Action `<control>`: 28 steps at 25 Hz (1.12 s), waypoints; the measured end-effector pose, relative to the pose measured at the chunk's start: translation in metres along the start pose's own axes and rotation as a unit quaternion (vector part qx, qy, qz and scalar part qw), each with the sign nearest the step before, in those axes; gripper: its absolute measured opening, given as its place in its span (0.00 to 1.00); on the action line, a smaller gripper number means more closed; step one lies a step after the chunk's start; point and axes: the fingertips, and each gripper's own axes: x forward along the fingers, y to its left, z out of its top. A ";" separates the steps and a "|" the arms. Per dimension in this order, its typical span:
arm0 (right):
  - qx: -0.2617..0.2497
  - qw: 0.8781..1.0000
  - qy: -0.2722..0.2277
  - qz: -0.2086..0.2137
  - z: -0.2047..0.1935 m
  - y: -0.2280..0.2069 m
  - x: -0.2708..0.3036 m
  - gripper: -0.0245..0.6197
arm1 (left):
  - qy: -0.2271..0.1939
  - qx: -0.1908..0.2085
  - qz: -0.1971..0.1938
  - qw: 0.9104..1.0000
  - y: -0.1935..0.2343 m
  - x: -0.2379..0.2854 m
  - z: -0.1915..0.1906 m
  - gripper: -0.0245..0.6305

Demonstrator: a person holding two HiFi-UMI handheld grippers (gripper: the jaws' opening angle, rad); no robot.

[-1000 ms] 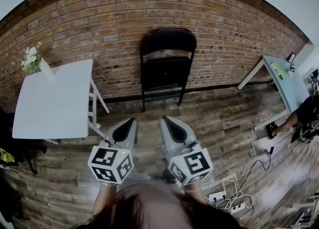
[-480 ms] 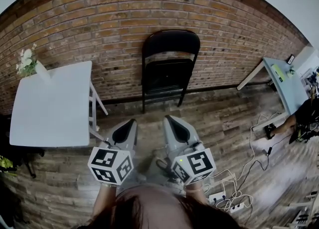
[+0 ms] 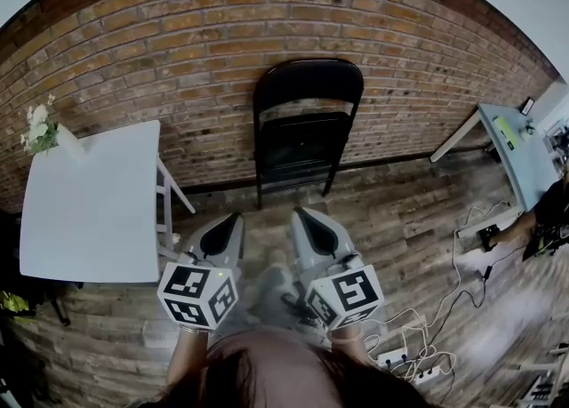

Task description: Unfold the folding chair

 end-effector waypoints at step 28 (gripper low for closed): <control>0.014 1.000 -0.012 0.006 0.022 -0.171 0.133 0.03 | 0.020 0.035 -0.027 0.999 0.024 0.222 0.069 0.09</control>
